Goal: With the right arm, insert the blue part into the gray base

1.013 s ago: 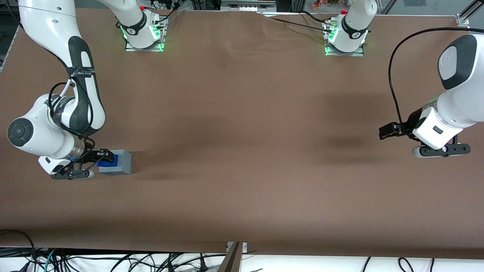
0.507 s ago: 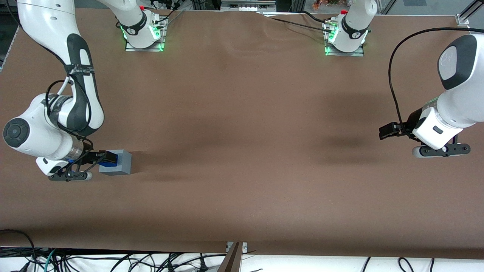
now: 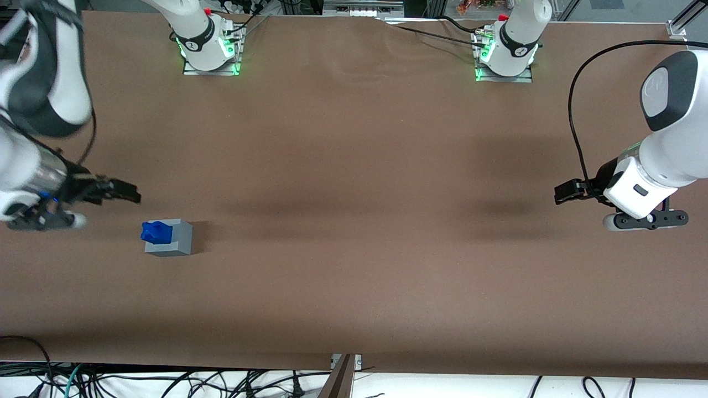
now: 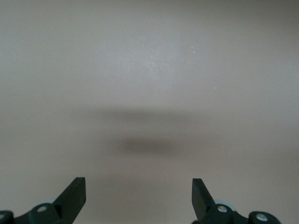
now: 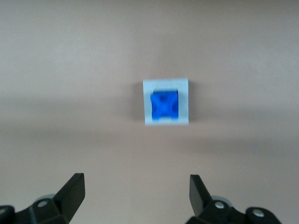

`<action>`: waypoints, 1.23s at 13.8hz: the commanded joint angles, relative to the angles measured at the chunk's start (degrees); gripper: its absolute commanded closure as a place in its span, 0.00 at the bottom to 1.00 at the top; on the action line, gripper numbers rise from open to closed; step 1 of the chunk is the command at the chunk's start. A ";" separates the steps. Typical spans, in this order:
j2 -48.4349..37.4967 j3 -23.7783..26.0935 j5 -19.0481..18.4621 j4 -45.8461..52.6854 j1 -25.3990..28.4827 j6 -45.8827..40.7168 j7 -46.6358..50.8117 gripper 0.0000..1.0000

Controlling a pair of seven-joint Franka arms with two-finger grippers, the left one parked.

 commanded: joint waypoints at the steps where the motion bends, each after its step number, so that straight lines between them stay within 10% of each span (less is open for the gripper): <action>1: -7.86 0.57 -2.62 -2.82 0.25 -4.48 1.81 0.01; 11: -12.27 5.31 -7.63 -6.07 0.25 -6.08 5.94 0.01; 17: -12.36 22.37 -9.03 -5.19 -15.21 -6.43 5.77 0.01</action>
